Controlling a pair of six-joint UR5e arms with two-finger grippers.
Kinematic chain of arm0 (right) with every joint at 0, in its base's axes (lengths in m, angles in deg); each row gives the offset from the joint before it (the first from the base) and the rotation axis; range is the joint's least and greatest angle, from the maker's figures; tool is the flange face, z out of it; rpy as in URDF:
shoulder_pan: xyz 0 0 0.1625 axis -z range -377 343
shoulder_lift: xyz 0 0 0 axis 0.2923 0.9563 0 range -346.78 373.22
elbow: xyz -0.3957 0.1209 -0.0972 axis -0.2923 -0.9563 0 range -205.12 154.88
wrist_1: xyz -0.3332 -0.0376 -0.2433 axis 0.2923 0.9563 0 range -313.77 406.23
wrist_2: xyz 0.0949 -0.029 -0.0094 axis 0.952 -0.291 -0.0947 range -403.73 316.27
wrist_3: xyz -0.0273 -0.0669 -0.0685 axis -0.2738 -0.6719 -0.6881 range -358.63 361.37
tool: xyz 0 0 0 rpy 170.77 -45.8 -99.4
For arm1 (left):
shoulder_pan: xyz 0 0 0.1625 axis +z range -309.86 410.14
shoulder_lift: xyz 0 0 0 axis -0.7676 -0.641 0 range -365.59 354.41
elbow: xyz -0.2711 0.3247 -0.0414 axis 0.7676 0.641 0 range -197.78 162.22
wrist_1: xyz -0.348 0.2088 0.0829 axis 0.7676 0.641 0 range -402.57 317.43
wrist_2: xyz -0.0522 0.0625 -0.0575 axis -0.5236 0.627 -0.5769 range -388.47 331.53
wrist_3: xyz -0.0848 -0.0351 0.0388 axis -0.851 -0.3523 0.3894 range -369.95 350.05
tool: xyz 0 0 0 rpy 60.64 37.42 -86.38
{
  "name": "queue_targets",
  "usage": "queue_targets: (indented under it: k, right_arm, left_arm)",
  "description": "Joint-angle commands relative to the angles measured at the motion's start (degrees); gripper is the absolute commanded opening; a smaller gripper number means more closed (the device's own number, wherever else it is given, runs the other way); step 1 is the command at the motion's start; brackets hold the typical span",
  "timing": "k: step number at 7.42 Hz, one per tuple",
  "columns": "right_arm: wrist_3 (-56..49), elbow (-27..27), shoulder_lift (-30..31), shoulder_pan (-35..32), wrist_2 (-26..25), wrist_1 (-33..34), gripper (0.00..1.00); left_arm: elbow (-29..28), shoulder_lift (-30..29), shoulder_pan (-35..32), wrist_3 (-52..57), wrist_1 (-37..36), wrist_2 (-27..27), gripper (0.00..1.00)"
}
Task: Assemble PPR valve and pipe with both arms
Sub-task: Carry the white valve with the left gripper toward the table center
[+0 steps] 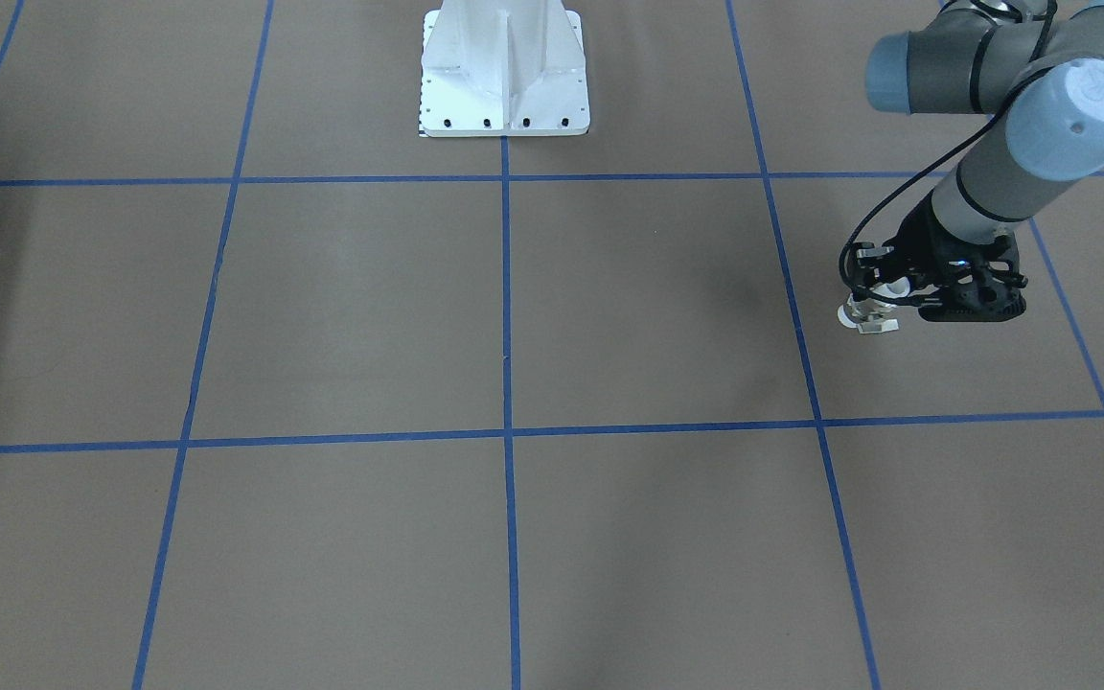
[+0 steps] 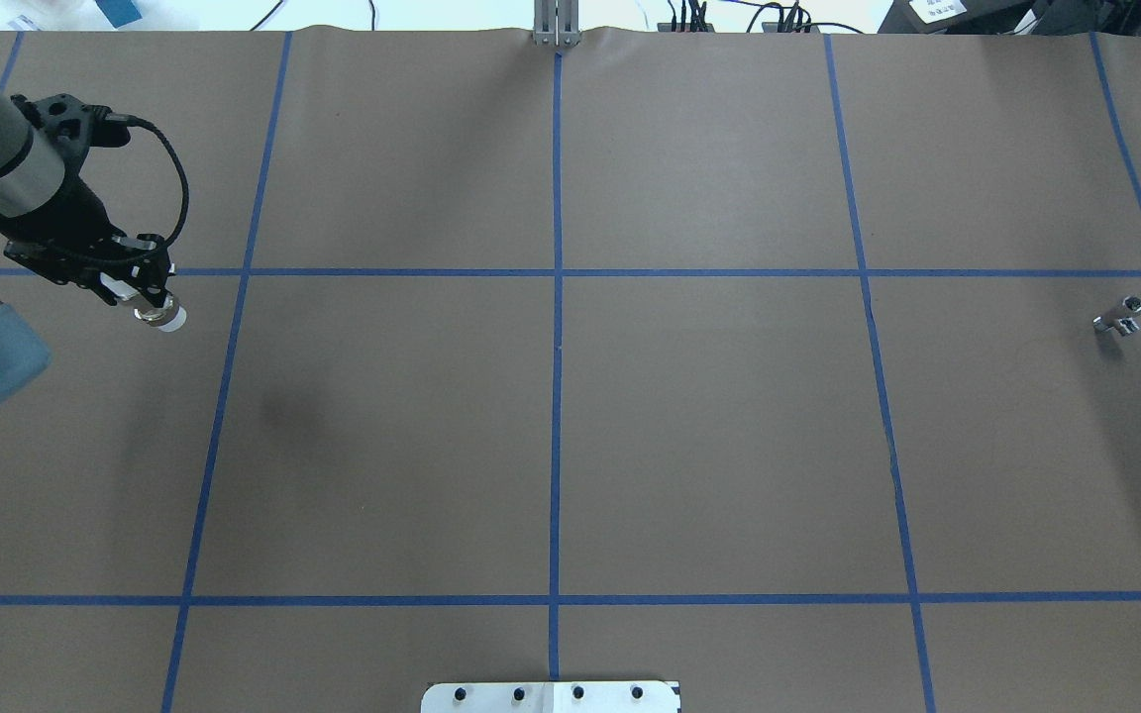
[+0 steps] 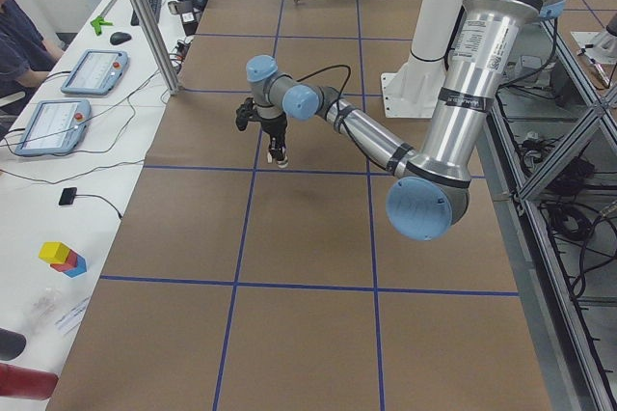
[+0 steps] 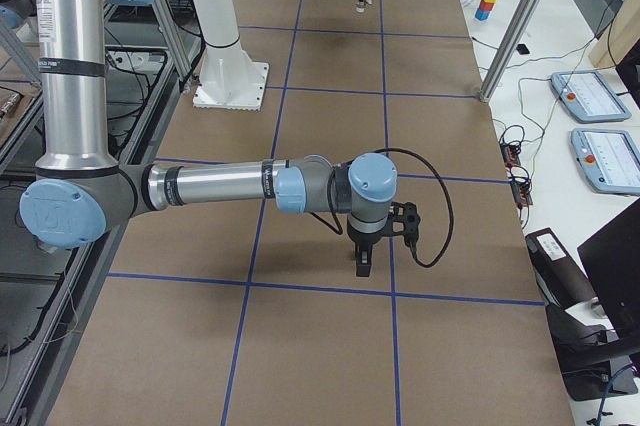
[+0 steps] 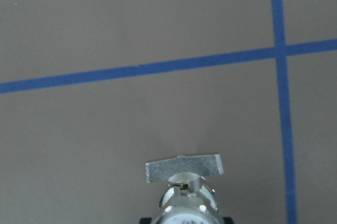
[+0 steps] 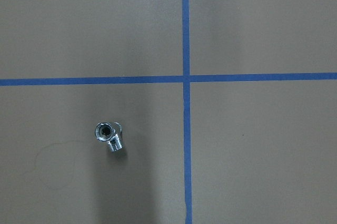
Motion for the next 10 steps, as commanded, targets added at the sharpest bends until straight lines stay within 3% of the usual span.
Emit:
queue_targets:
  k: [1, 2, 4, 6, 8, 10]
  right_arm:
    - [1.84, 0.82, -3.14, 2.60, -1.47, 4.97, 1.00]
    - [1.84, 0.91, -3.15, 2.78, -2.00, 4.81, 1.00]
    - [1.31, 0.91, -2.62, 2.95, -2.18, 4.37, 1.00]
    - [1.93, 0.91, -2.71, 3.04, -2.01, 4.37, 1.00]
    - [1.93, 0.91, -2.97, 3.04, -1.74, 4.37, 1.00]
    - [1.84, 0.91, -2.97, 3.04, -1.56, 4.37, 1.00]
  left_arm:
    - [-2.85, -12.40, 6.52, -13.72, -3.70, 1.99, 0.00]
    - [-6.87, -18.74, 10.92, -19.80, -3.98, 7.49, 0.00]
    - [-21.52, -34.11, 13.51, -24.95, -3.64, 9.04, 0.00]
    - [-33.40, -43.81, 15.69, -26.09, -1.37, 12.09, 0.00]
    - [-38.36, -45.00, 17.63, -25.92, 3.46, 14.40, 0.00]
    - [-39.34, -45.34, 18.34, -25.14, 3.57, 15.01, 0.00]
